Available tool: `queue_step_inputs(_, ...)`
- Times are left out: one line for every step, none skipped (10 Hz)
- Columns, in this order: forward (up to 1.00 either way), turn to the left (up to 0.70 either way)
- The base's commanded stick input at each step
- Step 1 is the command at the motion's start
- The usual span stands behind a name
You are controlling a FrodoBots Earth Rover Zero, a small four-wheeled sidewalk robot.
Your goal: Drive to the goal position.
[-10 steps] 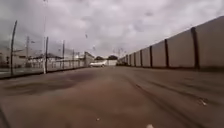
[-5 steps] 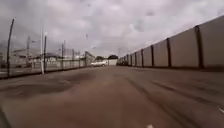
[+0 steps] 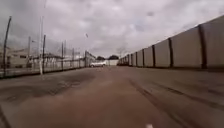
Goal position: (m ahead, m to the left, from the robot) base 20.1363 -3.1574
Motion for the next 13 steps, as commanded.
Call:
queue_step_inputs(0.60,0.00)
queue_step_inputs(0.60,0.00)
queue_step_inputs(0.60,0.00)
queue_step_inputs(0.60,0.00)
queue_step_inputs(0.60,0.00)
queue_step_inputs(0.60,0.00)
queue_step_inputs(0.60,0.00)
queue_step_inputs(0.60,0.00)
queue_step_inputs(0.60,0.00)
queue_step_inputs(0.60,0.02)
queue_step_inputs(0.60,0.06)
queue_step_inputs(0.60,0.10)
queue_step_inputs(0.60,0.14)
